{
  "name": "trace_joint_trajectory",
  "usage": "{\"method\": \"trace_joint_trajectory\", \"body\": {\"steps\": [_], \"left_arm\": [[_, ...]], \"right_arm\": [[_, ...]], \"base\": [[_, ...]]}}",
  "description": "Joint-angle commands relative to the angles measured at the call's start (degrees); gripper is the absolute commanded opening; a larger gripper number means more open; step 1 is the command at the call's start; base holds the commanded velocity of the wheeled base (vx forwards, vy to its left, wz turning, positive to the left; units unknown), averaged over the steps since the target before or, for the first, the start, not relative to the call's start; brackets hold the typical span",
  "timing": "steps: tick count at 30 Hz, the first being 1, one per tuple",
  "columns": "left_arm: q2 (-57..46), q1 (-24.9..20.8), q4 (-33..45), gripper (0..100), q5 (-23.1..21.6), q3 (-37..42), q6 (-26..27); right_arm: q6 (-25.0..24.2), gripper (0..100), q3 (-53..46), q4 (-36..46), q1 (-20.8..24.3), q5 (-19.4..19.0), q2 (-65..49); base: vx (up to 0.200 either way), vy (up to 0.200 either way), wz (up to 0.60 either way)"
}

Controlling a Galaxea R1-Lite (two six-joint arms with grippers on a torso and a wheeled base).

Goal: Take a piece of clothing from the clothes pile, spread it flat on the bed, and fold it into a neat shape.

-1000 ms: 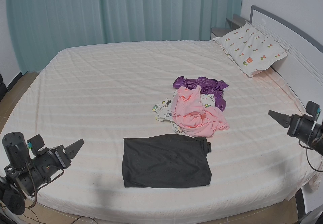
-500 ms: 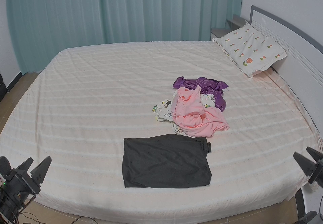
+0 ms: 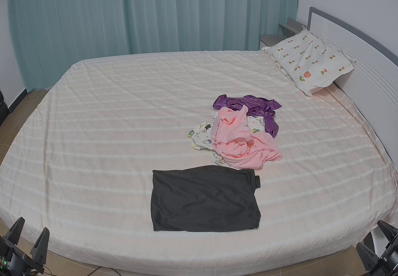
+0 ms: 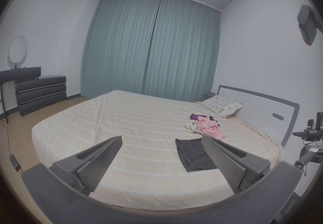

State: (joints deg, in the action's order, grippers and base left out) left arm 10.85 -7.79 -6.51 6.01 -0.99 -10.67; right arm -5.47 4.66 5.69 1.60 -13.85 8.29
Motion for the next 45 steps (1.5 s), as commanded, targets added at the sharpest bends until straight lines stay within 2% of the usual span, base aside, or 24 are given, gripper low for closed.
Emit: {"method": "trace_joint_trajectory", "body": {"steps": [1, 4, 6, 7, 8, 9, 11, 12, 13, 14, 18, 19, 24, 26, 27, 29, 32, 33, 34, 37, 39, 41, 45], "left_arm": [[-6.02, 0.14, 1.41, 100, 2.34, 0.81, 0.91], [-6.02, 0.14, 1.06, 100, 5.42, 0.81, 1.17], [-6.02, 0.14, 1.06, 100, 6.12, 0.81, 1.35], [-6.02, 0.14, 0.01, 100, 8.84, 0.90, 3.90], [-6.02, 0.14, 0.01, 100, 8.84, 0.90, 3.90], [-6.02, 0.14, -2.63, 100, 13.06, 0.90, 7.41], [-6.02, 0.14, -4.65, 100, 17.81, 0.90, 12.34], [-6.02, 0.14, -4.65, 100, 17.81, 0.90, 12.34], [-6.02, 0.14, -4.74, 100, 22.20, 0.81, 17.70], [-6.02, 0.14, -4.65, 100, 23.43, 0.72, 18.31], [-5.84, 3.83, -3.42, 100, 23.52, 0.37, 18.40], [-5.66, 6.30, -2.72, 100, 23.26, -0.24, 18.84], [-7.25, 7.97, -2.02, 100, 23.08, -1.03, 19.02], [-10.85, 7.79, 0.88, 100, 22.82, 0.99, 19.37], [-10.85, 7.79, 1.32, 100, 22.55, 0.99, 19.19], [-10.85, 7.79, 2.73, 100, 17.63, 0.99, 15.94], [-10.85, 7.79, 2.55, 100, 12.01, 0.99, 14.71], [-10.85, 7.79, 2.64, 100, 7.88, 0.99, 14.09], [-10.85, 7.79, 2.55, 100, 6.56, 0.99, 14.01], [-10.85, 7.79, 2.64, 100, 2.08, 0.99, 13.48], [-10.85, 7.79, 2.73, 100, -1.70, 0.99, 10.84], [-10.85, 7.79, 2.82, 100, -2.41, 0.99, 9.00], [-10.85, 7.79, 7.74, 100, -6.19, 0.81, 11.02]], "right_arm": [[1.87, 100, -0.53, 0.72, -1.42, 2.33, -8.29], [2.05, 100, -0.79, -0.16, -1.42, 7.78, -8.29], [2.13, 100, -0.79, -0.33, -1.42, 8.75, -8.29], [3.10, 100, -0.88, -0.51, -1.42, 11.39, -8.29], [3.10, 100, -0.88, -0.51, -1.42, 11.39, -8.29], [4.77, 100, -0.97, -0.68, -1.42, 13.32, -8.29], [5.65, 100, -1.14, -0.77, -1.42, 15.69, -8.29], [5.65, 100, -1.14, -0.77, -1.42, 15.69, -8.29], [6.09, 100, -1.14, -0.68, -1.42, 17.80, -8.29], [6.35, 100, -1.14, -0.68, -1.60, 18.16, -8.20], [6.88, 100, -1.05, -0.68, -1.68, 18.07, -7.76], [6.88, 100, -1.05, -0.60, -2.04, 17.98, -6.36], [6.88, 100, -1.05, -0.68, -2.83, 17.98, -5.04], [6.53, 100, -1.14, -0.77, -2.56, 17.98, -5.48], [6.62, 100, -1.14, -0.77, -2.48, 17.98, -5.74], [6.88, 100, -1.14, -0.68, -2.04, 17.45, -7.76], [6.53, 100, -1.14, -0.77, -1.95, 17.45, -8.03], [6.62, 100, -1.14, -0.60, -1.95, 17.19, -8.11], [6.62, 100, -1.14, -0.60, -1.95, 16.92, -8.11], [6.26, 100, -1.14, -0.68, -1.95, 13.32, -8.11], [6.00, 100, -1.14, -0.68, -1.95, 11.65, -8.11], [6.62, 100, -1.23, -0.77, -1.95, 11.56, -8.11], [6.79, 100, -1.14, -0.86, -1.95, 9.72, -8.11]], "base": [[0.000, 0.000, 0.00], [0.000, 0.000, 0.00], [0.000, 0.000, 0.00], [0.000, 0.000, 0.00], [0.000, 0.000, 0.00], [0.000, 0.000, 0.00], [0.000, 0.000, 0.00], [0.000, 0.000, 0.00], [0.000, 0.000, 0.00], [0.000, 0.000, 0.00], [0.000, 0.000, 0.00], [0.000, 0.000, 0.00], [0.000, 0.000, 0.00], [0.000, 0.000, 0.00], [0.000, 0.000, 0.00], [0.000, 0.000, 0.00], [0.000, 0.000, 0.00], [0.000, 0.000, 0.00], [0.000, 0.000, 0.00], [0.000, 0.000, 0.00], [0.000, 0.000, 0.00], [0.000, 0.000, 0.00], [0.000, 0.000, 0.00]]}}
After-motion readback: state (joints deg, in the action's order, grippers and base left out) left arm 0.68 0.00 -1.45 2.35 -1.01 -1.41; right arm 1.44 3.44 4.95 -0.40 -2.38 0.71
